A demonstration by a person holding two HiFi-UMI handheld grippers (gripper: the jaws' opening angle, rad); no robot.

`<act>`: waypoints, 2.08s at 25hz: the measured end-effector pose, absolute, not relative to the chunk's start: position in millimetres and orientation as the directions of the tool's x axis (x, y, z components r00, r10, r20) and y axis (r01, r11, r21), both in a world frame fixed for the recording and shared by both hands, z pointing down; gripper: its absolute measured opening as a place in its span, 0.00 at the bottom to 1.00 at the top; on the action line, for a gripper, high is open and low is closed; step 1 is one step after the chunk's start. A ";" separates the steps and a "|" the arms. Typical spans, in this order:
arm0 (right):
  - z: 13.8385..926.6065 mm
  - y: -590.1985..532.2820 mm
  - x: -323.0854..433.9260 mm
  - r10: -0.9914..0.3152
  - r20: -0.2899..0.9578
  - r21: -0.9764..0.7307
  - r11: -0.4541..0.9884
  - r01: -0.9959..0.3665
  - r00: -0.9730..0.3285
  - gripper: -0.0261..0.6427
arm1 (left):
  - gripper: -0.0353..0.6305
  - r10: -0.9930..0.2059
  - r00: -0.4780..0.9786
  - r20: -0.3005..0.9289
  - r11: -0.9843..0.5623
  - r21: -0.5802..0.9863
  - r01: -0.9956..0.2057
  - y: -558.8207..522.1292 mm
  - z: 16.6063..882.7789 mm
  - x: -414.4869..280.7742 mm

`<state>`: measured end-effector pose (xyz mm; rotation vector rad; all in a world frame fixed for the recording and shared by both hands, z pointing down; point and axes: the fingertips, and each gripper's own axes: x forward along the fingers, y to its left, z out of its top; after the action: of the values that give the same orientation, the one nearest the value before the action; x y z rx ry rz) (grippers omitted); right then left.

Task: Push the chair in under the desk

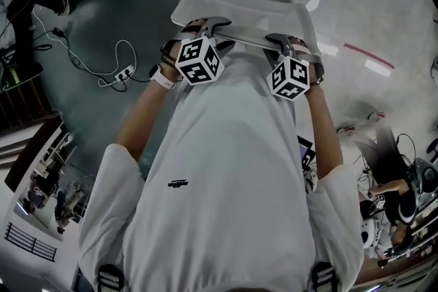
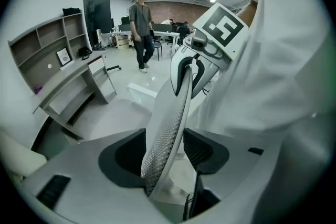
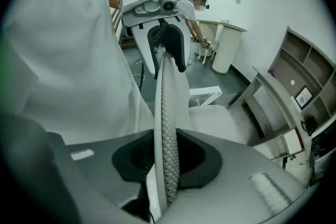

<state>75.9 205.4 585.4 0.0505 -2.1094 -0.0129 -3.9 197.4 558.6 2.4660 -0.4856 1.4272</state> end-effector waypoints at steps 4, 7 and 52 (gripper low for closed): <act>587.8 206.9 77.0 -0.040 0.857 0.031 0.999 -0.027 -0.514 0.18 | 0.39 -0.143 0.421 0.896 -0.926 0.028 -0.376 199.6 566.1 -5.5; 585.9 205.2 80.1 -0.041 0.857 0.031 0.999 -0.029 -0.514 0.18 | 0.33 -0.123 0.381 0.916 -0.945 0.009 -0.326 201.1 568.2 -3.8; 602.8 8.3 70.4 -0.230 0.838 0.249 0.968 -0.028 -0.495 0.17 | 0.27 -0.355 0.393 0.849 -0.928 -0.268 -0.260 10.9 575.9 -13.5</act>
<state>70.4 8.3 602.8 0.1815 -2.0793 -0.2461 -13.5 10.9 575.9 2.6962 -0.5971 1.6806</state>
